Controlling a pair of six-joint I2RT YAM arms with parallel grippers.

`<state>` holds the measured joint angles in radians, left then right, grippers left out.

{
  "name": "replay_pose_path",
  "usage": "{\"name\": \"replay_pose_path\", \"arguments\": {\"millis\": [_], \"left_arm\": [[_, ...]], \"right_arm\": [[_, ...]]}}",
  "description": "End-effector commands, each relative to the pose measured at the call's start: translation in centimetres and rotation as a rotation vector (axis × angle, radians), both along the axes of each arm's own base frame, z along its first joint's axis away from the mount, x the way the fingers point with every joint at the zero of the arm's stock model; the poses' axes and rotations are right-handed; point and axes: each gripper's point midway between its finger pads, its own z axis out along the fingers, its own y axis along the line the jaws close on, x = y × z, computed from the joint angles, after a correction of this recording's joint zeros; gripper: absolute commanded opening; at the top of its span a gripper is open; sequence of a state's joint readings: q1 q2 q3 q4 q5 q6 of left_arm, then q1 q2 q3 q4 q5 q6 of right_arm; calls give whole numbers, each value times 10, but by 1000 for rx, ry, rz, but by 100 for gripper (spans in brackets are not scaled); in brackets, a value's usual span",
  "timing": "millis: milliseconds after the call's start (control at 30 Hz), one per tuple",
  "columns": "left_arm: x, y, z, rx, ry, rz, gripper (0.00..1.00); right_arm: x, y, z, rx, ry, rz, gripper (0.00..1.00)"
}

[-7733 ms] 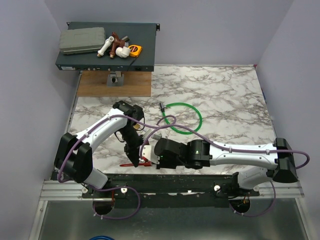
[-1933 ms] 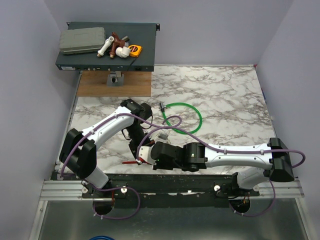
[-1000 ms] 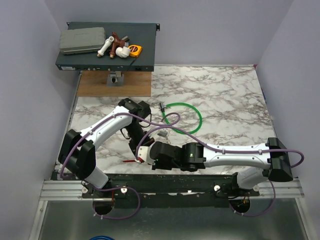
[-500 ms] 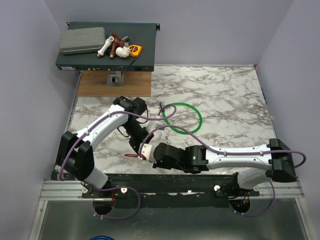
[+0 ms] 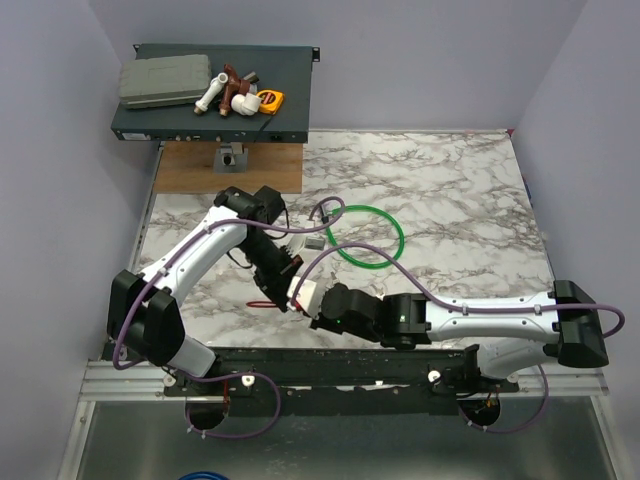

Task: Unlock with the key
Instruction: Unlock the lock.

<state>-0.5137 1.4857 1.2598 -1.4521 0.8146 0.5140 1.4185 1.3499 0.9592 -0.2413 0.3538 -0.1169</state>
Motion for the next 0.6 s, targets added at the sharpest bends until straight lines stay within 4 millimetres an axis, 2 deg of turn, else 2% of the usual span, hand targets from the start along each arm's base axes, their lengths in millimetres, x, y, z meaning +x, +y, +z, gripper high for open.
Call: {"name": "replay_pose_path", "arguments": {"millis": [0,67,167,233,500,567], "left_arm": [[13,-30,29,-203,-63,-13,0],[15,-31,34,-213,-79,-12,0],[16,-32,45,-231,-105,-10,0],[16,-29,49,-230,-122,-9,0],[14,-17,46,-214,-148,25,0],[16,-15,48,-224,-160,46,0]], "right_arm": [[-16,55,73,333,8,119,1],[-16,57,78,337,12,119,5],[-12,52,90,334,1,93,19],[-7,47,105,358,-21,71,26],[15,10,162,425,-110,-52,60],[16,1,177,443,-116,-74,65]]}}
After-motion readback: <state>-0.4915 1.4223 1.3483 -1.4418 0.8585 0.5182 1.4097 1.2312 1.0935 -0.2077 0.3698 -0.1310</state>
